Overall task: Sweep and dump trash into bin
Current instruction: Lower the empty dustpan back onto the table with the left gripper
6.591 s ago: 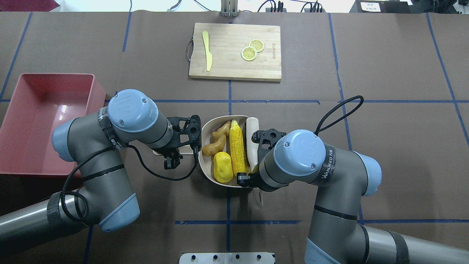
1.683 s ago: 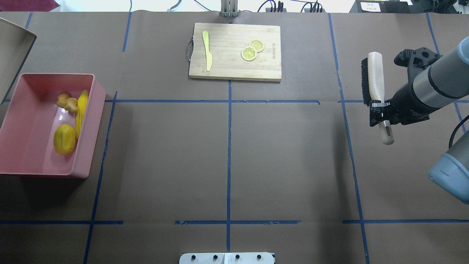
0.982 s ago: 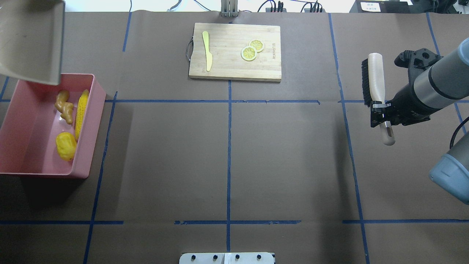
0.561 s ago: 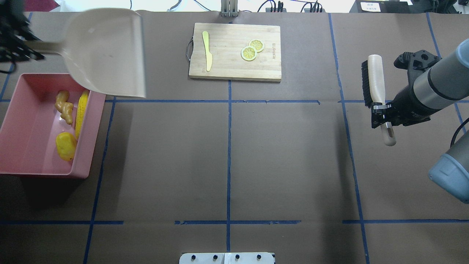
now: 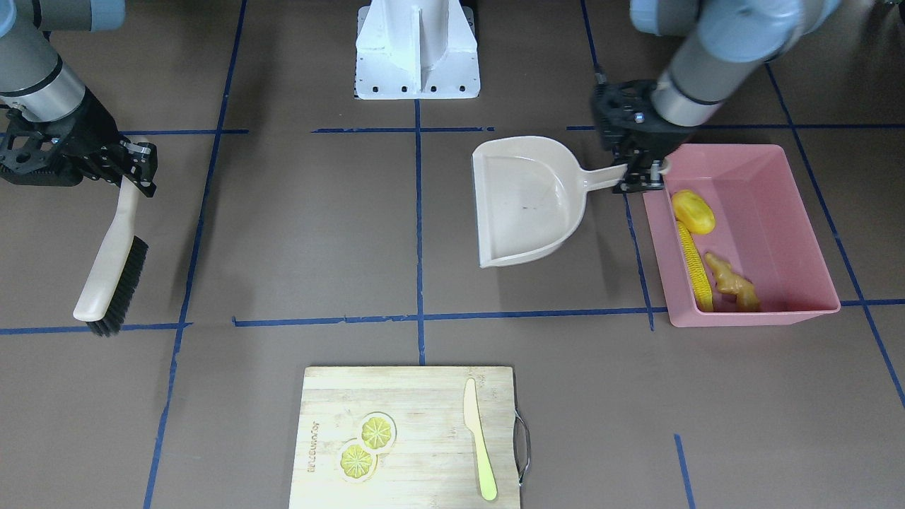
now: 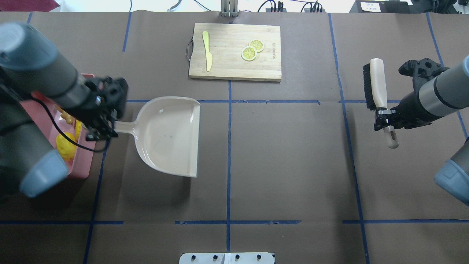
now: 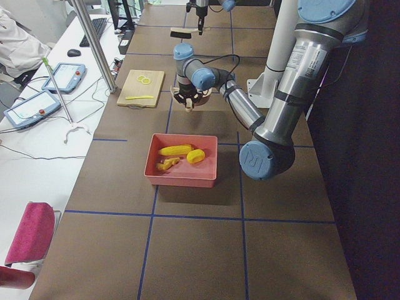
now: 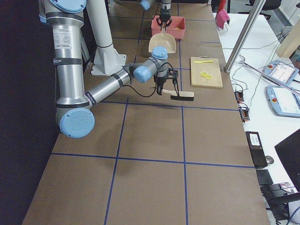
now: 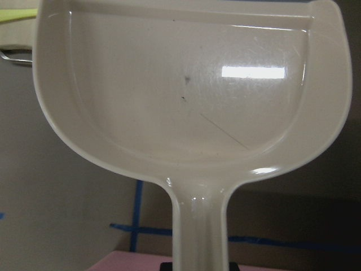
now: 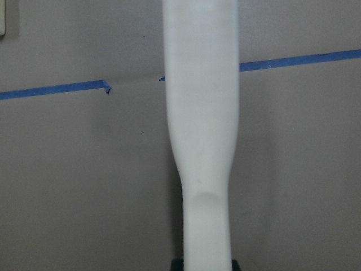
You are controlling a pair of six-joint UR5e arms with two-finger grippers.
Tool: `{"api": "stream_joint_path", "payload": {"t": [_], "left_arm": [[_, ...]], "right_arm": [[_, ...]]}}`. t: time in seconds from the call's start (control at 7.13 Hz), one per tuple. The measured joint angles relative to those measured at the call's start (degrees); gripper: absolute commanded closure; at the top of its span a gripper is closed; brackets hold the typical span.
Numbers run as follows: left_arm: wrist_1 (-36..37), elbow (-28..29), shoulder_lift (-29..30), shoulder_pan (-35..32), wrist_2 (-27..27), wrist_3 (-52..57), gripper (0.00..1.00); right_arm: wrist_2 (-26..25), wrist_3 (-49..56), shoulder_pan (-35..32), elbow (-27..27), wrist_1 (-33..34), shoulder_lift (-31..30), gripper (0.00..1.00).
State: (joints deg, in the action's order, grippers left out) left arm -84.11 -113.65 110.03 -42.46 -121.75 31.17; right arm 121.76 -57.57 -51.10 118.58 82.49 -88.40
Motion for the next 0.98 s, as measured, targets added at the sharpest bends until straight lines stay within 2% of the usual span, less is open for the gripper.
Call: {"api": "stream_joint_path", "payload": {"t": [0.28,0.7,0.98], "left_arm": [[-0.5,1.0,1.2,5.7,3.5,-3.5,0.92],[-1.5,4.9,4.4,7.0,4.0,-4.2,0.91],[-6.1,7.7,4.7,7.1,4.0,-5.3,0.83]], "right_arm": [[-0.1,-0.1,0.2,-0.1,-2.8,-2.0,0.99],[0.0,-0.3,1.1,-0.2,-3.4,-2.3,0.99],[-0.1,-1.1,1.9,-0.1,-4.3,-2.2,0.99]]}}
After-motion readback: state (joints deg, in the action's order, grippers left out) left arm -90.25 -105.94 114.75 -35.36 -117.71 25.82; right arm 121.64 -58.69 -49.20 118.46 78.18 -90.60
